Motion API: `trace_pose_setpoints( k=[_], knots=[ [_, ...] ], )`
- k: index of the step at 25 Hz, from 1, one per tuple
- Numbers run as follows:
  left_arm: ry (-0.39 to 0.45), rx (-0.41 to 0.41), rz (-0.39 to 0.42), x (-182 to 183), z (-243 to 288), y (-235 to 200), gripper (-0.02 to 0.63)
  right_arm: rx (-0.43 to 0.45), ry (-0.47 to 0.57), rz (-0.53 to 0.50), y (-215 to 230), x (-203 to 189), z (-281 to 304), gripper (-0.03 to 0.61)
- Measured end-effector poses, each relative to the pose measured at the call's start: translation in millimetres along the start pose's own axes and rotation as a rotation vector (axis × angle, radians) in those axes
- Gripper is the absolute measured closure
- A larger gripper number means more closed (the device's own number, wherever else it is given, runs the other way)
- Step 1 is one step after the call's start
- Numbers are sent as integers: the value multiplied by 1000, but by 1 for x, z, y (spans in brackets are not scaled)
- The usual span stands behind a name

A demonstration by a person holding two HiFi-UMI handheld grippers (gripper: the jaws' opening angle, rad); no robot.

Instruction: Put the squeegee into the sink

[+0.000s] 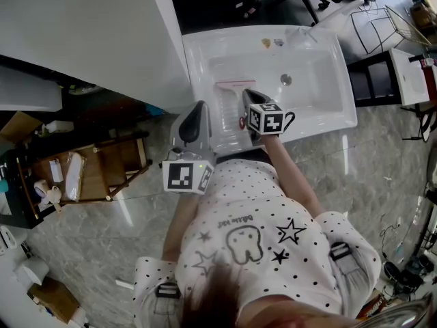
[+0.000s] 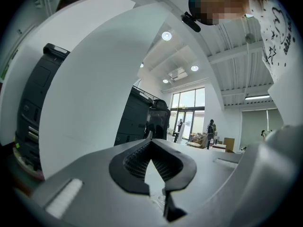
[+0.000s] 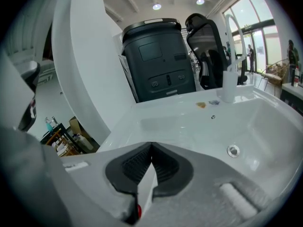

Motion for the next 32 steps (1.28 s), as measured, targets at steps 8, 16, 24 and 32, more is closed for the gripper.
trace_pose_setpoints(
  k=[8,16,24,32],
  knots=[
    [4,-35,21,1,1,14,618,34,126,-60,-11,34,-23,581],
    [9,-49,39,2,3,39,614,34,234,-128,-7,61,-61,581],
    [17,-42,65,3,3,72,614,49,315,-192,0,78,-103,581],
    [32,-56,80,-3,-6,111,614,71,391,-217,10,84,-148,581]
  ],
)
Point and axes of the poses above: the fingertips, and each gripper's own axes: z forward along the fingers, y to its right, x out of its top, the point moved 3 cm from there along -z, backward along the fingers, and after that the axes turned 2 degrees about x, right-handed, at the moved point
